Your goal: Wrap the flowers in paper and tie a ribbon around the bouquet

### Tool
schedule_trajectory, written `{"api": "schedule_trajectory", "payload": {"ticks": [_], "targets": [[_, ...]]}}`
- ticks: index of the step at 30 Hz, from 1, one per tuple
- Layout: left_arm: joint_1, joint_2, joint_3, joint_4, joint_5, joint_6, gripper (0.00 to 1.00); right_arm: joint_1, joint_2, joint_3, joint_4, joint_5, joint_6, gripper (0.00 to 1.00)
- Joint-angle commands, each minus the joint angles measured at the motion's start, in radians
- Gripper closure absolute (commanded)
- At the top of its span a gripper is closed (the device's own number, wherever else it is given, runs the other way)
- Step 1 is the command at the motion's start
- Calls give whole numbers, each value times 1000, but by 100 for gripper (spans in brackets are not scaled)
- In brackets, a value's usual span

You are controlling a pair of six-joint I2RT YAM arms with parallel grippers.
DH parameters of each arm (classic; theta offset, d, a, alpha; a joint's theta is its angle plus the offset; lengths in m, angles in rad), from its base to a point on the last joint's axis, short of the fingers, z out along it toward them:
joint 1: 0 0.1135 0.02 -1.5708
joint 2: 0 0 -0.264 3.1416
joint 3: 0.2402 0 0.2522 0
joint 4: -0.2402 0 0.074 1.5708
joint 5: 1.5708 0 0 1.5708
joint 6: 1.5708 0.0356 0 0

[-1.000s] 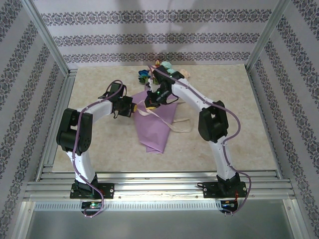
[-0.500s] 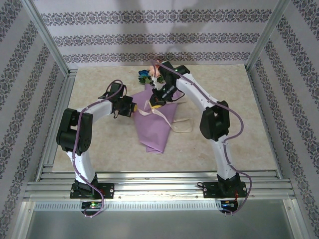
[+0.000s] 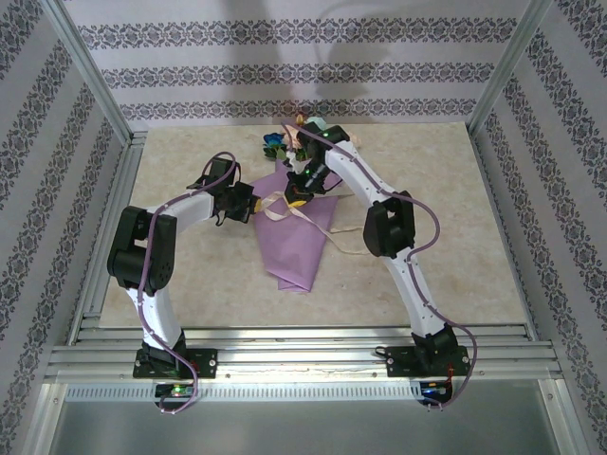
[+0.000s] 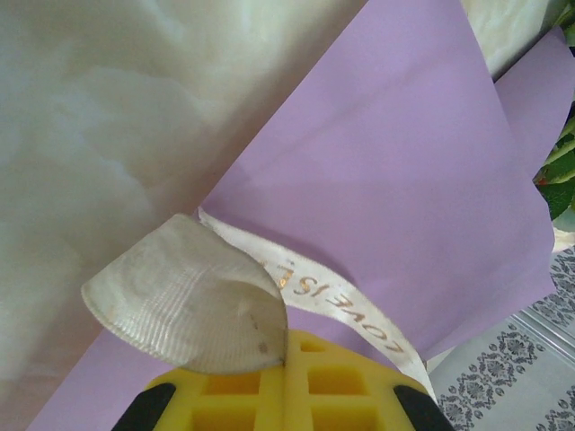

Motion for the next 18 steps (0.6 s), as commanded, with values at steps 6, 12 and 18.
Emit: {"api": "schedule_trajectory", "payload": {"ticks": [6,12,18], "targets": [[-2,40,48,8,-8,76,100,21,37,39,24,93,14,85],[-3,48,51,0,-2,78,100,32,-117,-87,152,238,55,61],[-2,36,40,4,-4,66,100,39,-184,-176,312,302,191,60]]}}
